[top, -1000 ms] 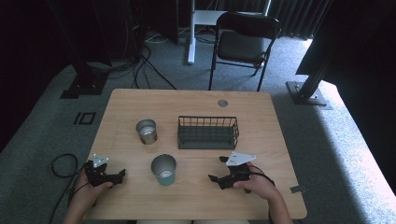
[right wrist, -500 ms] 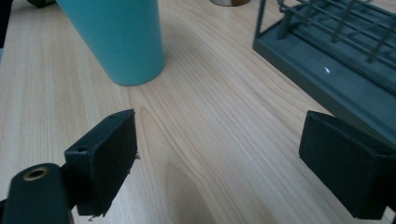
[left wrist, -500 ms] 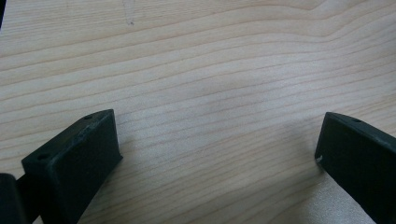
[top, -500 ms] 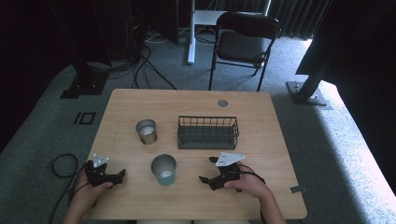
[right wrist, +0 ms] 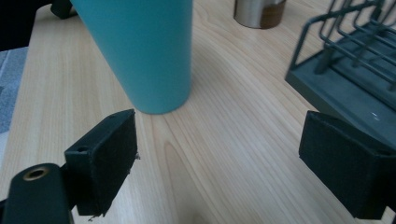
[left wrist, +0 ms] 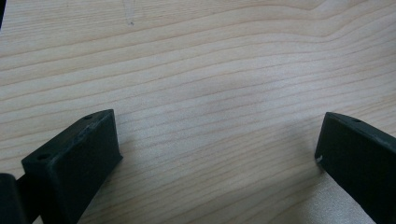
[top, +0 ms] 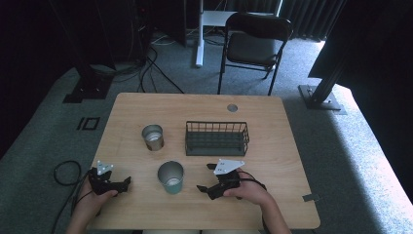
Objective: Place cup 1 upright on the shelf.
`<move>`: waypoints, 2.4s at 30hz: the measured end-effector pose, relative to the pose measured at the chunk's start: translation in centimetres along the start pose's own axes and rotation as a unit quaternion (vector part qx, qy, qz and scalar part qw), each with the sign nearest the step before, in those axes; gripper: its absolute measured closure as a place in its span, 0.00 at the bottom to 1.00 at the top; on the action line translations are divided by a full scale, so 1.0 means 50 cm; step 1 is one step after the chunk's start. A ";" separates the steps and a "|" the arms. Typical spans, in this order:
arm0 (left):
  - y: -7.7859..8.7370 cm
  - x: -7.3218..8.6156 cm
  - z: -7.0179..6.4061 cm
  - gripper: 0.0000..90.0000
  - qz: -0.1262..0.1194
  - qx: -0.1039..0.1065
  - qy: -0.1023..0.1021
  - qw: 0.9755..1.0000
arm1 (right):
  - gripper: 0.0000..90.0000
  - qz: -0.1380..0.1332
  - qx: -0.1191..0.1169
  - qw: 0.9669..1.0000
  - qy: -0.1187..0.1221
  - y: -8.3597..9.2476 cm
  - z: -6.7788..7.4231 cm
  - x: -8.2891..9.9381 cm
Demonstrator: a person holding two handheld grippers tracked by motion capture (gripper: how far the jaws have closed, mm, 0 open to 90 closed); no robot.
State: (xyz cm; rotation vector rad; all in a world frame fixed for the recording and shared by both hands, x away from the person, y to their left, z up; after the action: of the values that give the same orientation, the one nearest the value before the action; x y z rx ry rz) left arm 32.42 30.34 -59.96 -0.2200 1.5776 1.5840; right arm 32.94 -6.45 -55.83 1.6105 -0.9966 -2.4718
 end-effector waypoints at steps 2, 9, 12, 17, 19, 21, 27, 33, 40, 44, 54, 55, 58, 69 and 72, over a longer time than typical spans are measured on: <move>0.000 0.000 0.000 0.00 0.000 0.000 0.000 1.000 | 0.12 0.000 -0.003 1.000 0.004 -0.008 0.006 -0.003; 0.000 0.000 0.000 0.00 0.000 0.000 0.000 1.000 | 0.12 0.001 -0.017 1.000 0.013 -0.030 0.026 -0.014; 0.000 0.000 0.000 0.00 0.000 0.000 0.000 1.000 | 0.12 0.001 -0.023 1.000 0.018 -0.038 0.034 -0.017; 0.000 0.000 0.000 0.00 0.000 0.000 0.000 1.000 | 0.12 -0.001 -0.034 0.999 0.026 -0.057 0.054 -0.026; 0.000 0.000 0.000 0.00 0.000 0.000 0.000 1.000 | 0.12 -0.001 -0.040 0.999 0.029 -0.063 0.062 -0.028; 0.000 0.000 0.000 0.00 0.000 0.000 0.000 1.000 | 0.12 -0.003 -0.045 0.999 0.031 -0.070 0.069 -0.033; 0.000 0.000 0.000 0.00 0.000 0.000 0.000 1.000 | 0.12 -0.003 -0.053 0.998 0.036 -0.085 0.083 -0.039; 0.000 0.000 0.000 0.00 0.000 0.000 0.000 1.000 | 0.12 -0.007 -0.057 0.998 0.041 -0.097 0.090 -0.044; 0.000 0.000 0.000 0.00 0.000 0.000 0.000 1.000 | 0.12 -0.012 -0.069 0.997 0.045 -0.106 0.100 -0.051; 0.000 0.000 0.000 0.00 0.000 0.000 0.000 1.000 | 0.12 -0.020 -0.070 0.996 0.046 -0.111 0.103 -0.058; 0.000 0.000 0.000 0.00 0.000 0.000 0.000 1.000 | 0.12 -0.047 -0.074 0.995 0.040 -0.124 0.102 -0.075; 0.000 0.000 0.000 0.00 0.000 0.000 0.000 1.000 | 0.12 -0.049 -0.073 0.995 0.040 -0.125 0.102 -0.076; 0.000 0.000 0.000 0.00 0.000 0.000 0.000 1.000 | 0.12 -0.054 -0.075 0.995 0.040 -0.128 0.103 -0.080; 0.000 0.000 0.000 0.00 0.001 0.000 -0.001 1.000 | 0.12 -0.072 -0.078 0.994 0.033 -0.136 0.107 -0.093; 0.000 0.000 0.000 0.00 0.001 0.000 0.000 1.000 | 0.12 -0.076 -0.078 0.993 0.034 -0.138 0.108 -0.096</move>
State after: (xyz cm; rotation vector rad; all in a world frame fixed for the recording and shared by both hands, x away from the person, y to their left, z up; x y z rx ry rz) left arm 32.41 30.35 -59.95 -0.2176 1.5780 1.5846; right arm 32.80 3.41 -54.16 1.7680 -0.6756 -2.4960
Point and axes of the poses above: each handheld gripper's, and its own axes: y roughly backward along the jaws, x roughly out of its underside, z roughly to its left, the point moved 6 cm from there along -y, roughly forward along the jaws, and after that the axes turned 15 degrees about -y, right-handed, at the moved point
